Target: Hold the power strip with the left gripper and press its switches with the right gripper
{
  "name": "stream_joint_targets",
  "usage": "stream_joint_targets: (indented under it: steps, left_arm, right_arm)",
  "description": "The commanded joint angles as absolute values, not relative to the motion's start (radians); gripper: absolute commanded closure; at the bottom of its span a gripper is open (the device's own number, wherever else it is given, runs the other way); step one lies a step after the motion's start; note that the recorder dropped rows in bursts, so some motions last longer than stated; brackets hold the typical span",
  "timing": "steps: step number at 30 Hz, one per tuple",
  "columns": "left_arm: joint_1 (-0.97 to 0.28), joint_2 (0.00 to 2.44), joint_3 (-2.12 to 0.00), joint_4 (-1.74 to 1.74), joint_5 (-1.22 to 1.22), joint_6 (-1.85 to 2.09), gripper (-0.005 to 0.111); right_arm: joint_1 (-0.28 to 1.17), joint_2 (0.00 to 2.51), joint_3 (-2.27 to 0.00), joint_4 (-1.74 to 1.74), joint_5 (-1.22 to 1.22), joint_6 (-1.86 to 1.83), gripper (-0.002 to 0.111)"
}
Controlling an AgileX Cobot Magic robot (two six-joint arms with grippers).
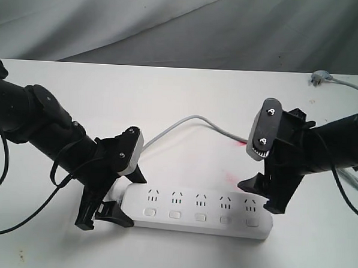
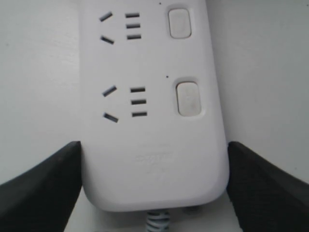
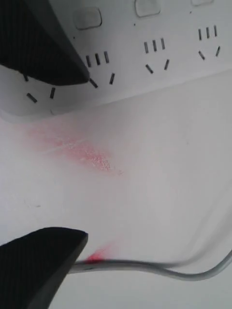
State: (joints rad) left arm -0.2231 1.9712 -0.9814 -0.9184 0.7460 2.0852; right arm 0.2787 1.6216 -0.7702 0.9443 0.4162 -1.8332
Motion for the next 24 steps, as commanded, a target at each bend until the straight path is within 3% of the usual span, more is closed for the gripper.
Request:
stream_joint_targets:
  steps: [1,24]
  left_arm:
    - [-0.228,1.971,-0.982,-0.917,0.734,2.094,0.107]
    - [-0.228,1.971,-0.982,-0.917,0.734,2.094,0.107]
  right_arm:
    - [0.275,1.628,-0.760,0.944,0.508,-1.880,0.034]
    - [0.275,1.683,-0.715,0.926,0.452,-1.866,0.034]
